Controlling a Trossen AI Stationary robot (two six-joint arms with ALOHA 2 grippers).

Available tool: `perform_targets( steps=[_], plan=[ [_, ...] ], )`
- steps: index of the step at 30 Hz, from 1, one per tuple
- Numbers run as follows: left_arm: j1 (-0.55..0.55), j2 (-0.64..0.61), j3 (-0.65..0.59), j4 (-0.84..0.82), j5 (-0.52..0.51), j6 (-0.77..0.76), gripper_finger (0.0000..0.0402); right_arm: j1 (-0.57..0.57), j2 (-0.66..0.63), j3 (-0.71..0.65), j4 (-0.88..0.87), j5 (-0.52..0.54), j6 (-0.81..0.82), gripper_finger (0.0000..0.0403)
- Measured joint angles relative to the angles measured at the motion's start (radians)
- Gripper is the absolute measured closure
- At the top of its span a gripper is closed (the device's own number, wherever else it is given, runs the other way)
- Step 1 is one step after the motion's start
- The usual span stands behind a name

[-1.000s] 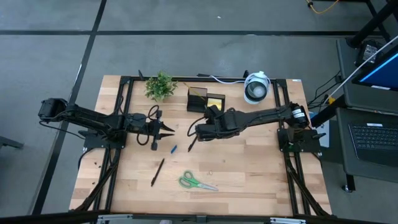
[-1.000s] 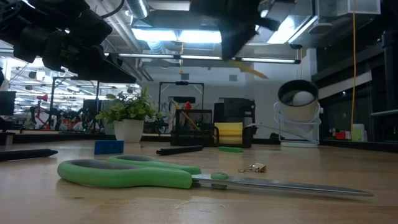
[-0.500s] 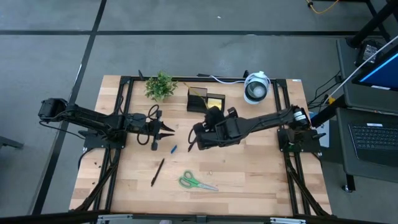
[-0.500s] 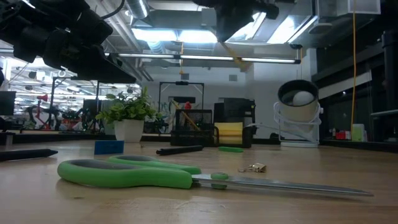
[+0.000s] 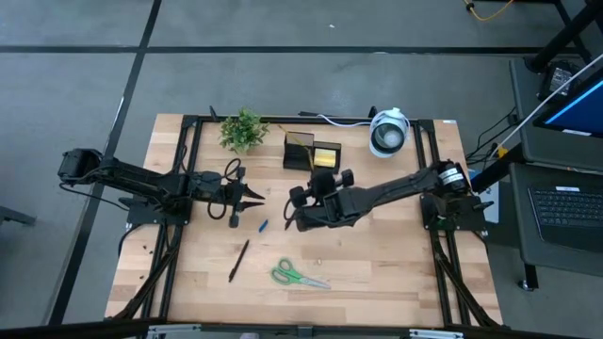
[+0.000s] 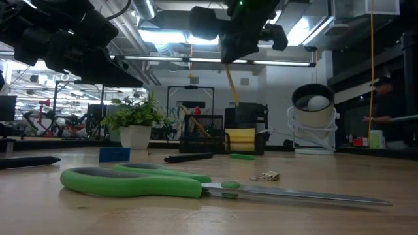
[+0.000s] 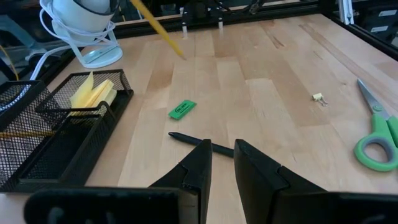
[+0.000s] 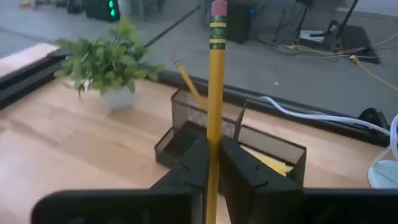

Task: Pick and place office supplies into organizer
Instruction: Put the yellow pencil into the black organizer

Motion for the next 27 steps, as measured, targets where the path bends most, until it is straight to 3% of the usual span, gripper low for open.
perform_targets(
  steps=[6, 13, 21, 27],
  plan=[
    [0.0, 0.0, 0.0, 0.0, 0.0, 0.018, 0.0339, -0.029, 0.0, -0.011, 0.085, 0.02, -0.086, 0.0367],
    [0.0, 0.0, 0.0, 0.0, 0.0, 0.019, 0.0339, -0.093, 0.0, -0.011, 0.362, -0.007, -0.396, 0.0366],
    [0.0, 0.0, 0.0, 0.0, 0.0, 0.019, 0.0339, -0.19, 0.0, -0.011, 0.715, -0.179, -0.79, 0.0366],
    [0.0, 0.0, 0.0, 0.0, 0.0, 0.018, 0.0339, -0.27, 0.0, -0.011, 0.794, -0.2, -0.899, 0.0366]
  ],
)
